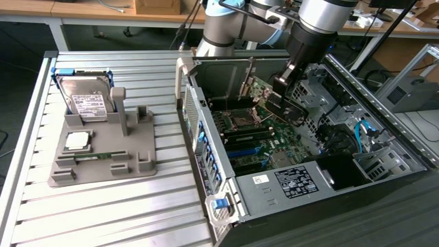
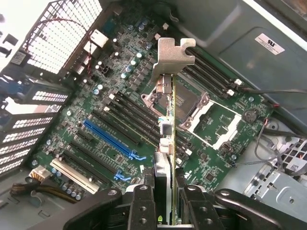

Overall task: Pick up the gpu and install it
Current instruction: 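Insert the gpu into the slot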

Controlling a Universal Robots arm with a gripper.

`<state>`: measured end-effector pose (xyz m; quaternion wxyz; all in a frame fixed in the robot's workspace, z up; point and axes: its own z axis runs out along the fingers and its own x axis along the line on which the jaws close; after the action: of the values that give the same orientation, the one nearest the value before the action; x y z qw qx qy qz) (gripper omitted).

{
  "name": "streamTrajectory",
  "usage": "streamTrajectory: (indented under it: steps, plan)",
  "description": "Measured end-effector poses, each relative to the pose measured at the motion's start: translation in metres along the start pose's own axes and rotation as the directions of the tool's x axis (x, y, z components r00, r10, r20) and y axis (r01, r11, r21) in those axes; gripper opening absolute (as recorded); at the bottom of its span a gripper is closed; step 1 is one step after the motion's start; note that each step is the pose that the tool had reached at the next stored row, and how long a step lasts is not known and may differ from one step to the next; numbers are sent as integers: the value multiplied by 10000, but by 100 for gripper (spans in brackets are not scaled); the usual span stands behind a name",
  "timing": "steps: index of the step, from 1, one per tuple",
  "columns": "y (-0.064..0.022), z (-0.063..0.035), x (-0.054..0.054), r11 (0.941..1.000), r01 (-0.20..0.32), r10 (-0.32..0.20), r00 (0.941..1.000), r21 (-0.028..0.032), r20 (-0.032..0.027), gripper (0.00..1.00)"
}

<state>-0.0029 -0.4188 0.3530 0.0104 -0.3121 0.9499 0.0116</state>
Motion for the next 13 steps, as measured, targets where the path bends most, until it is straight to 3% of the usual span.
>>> streamTrajectory:
  steps: [13]
  plan:
    - [0, 0, 0, 9987, 516, -516, 9987, -14, -8, 27]
